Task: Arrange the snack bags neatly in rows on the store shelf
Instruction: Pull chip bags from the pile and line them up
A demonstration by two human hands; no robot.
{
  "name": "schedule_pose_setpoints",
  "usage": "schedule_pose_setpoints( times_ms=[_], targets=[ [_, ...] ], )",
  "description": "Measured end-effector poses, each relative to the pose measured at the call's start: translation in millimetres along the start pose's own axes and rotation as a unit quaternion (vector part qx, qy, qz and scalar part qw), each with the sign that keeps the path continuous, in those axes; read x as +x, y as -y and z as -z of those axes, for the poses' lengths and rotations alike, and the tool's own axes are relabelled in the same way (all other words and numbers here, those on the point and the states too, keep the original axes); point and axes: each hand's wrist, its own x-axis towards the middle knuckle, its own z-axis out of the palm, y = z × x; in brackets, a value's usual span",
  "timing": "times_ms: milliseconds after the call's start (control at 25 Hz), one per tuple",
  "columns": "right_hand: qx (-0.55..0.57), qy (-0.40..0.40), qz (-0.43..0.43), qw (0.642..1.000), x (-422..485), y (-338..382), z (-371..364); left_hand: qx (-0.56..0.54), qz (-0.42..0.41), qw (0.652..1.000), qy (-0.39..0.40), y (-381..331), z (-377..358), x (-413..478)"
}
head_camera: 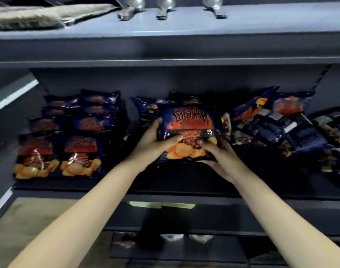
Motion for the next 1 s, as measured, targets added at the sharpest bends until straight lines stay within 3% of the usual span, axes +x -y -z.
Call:
schedule_pose_setpoints(
  times_ms=[240, 360, 440, 480, 560, 720, 920, 1000],
  targets=[
    [-0.033, 0.157, 0.017, 0.987, 30.7, -39.3, -75.6, 0.032, 0.038, 0.981, -0.186, 17.2, 76.9, -32.0],
    [-0.02, 0.144, 0.042, 0.989, 48.7, -53.7, -101.8, 0.015, 0.049, 0.96, -0.276, 19.4, 104.0, -40.4],
    [-0.147, 0.081, 0.11, 0.98, 64.4, -61.5, -117.5, 0.02, 0.039, 0.958, -0.284, 19.0, 128.0, -40.8],
    [-0.245, 0.051, 0.161, 0.955, 74.0, -64.3, -123.8, 0.028, 0.032, 0.961, -0.272, 15.6, 139.3, -39.8],
    [-0.429, 0.038, 0.247, 0.868, 92.4, -69.4, -134.5, 0.053, 0.015, 0.97, -0.236, 11.2, 159.0, -33.9],
    [-0.606, 0.008, 0.329, 0.724, 123.6, -68.6, -145.3, 0.078, -0.016, 0.976, -0.202, 16.5, 180.1, -22.9],
    [-0.796, 0.033, 0.205, 0.569, 149.7, -50.4, -156.3, 0.089, -0.027, 0.972, -0.214, 20.6, 199.6, -3.1],
    [-0.827, 0.037, 0.166, 0.535, 155.7, -56.3, -153.9, 0.075, -0.021, 0.972, -0.224, 20.2, 202.6, 6.8]
  ],
)
